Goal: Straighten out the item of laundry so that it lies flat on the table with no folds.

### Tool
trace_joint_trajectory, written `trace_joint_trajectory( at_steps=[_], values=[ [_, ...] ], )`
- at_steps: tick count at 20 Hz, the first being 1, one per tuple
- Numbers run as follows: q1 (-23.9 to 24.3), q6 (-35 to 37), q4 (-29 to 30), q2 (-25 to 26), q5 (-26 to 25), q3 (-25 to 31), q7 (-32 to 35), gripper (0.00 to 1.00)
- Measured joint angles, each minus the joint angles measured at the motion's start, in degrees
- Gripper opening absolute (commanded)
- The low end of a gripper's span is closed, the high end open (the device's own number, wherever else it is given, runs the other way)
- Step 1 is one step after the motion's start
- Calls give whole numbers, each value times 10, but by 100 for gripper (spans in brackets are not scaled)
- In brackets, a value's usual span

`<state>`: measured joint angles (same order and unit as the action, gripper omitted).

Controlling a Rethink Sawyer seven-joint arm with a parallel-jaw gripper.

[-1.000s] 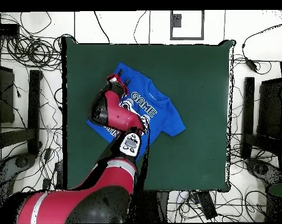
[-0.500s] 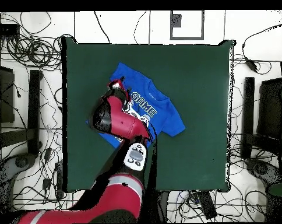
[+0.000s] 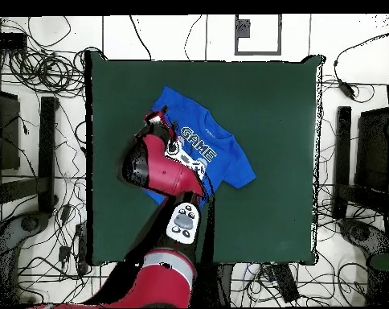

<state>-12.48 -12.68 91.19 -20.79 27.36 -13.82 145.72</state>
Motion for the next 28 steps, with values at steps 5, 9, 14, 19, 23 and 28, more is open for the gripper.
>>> trace_joint_trajectory(
  at_steps=[5, 9, 14, 19, 23, 28],
  values=[
    [-11, 0, 0, 3, 0, 0, 0, 100],
    [-20, 0, 1, 5, 0, 0, 0, 100],
    [-26, 0, 11, 5, 0, 0, 0, 100],
    [-30, 0, 34, 5, 0, 0, 0, 100],
    [-30, 0, 45, 5, 0, 0, 0, 100],
    [-30, 0, 57, 3, 0, 0, 0, 100]
  ],
)
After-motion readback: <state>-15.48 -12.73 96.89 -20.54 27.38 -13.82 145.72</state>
